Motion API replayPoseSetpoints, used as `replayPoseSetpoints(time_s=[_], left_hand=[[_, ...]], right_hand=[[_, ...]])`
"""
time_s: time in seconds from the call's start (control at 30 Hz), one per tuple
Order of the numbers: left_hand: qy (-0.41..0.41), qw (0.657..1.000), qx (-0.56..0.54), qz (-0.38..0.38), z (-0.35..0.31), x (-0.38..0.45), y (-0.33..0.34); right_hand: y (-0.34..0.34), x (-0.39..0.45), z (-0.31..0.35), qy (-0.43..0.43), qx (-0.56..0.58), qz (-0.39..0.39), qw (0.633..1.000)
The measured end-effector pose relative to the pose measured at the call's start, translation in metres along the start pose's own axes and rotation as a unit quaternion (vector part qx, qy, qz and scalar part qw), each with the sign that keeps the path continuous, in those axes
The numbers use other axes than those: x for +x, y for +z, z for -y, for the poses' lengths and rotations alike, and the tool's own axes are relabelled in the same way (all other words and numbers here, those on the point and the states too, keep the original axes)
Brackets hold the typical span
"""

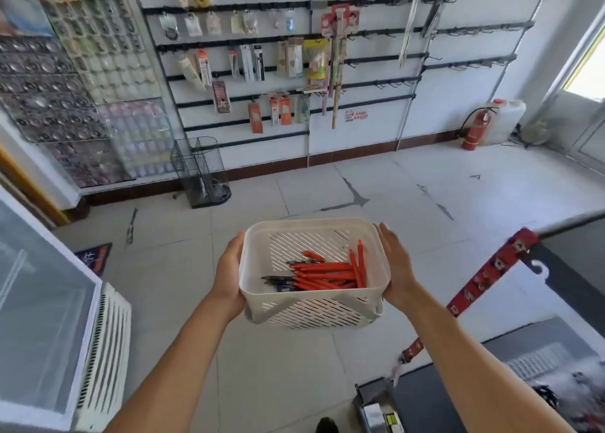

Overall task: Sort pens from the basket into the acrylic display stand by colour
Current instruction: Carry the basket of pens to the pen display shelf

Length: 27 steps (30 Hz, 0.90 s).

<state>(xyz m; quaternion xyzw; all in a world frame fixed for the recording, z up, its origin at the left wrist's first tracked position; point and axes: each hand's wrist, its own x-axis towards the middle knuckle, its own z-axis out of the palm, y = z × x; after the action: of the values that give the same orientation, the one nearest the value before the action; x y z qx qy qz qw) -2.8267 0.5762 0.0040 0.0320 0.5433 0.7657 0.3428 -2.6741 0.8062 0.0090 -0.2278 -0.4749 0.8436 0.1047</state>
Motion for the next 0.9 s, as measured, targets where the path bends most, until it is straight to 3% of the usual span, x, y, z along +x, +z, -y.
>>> replayPoseSetpoints(time_s=[0.37,0.67,0.9], left_hand=[[-0.037,0.999,0.025,0.005,-0.026,0.13,0.049],[-0.07,0.984,0.108,0.126,-0.032,0.23,0.11],[-0.104,0.955,0.163,0.223,-0.052,0.314,0.171]], right_hand=[[-0.036,0.093,0.05,-0.027,0.061,-0.013,0.998],[-0.068,0.128,0.077,-0.056,0.103,-0.113,0.987],[-0.09,0.165,0.104,-0.108,0.109,-0.236,0.96]])
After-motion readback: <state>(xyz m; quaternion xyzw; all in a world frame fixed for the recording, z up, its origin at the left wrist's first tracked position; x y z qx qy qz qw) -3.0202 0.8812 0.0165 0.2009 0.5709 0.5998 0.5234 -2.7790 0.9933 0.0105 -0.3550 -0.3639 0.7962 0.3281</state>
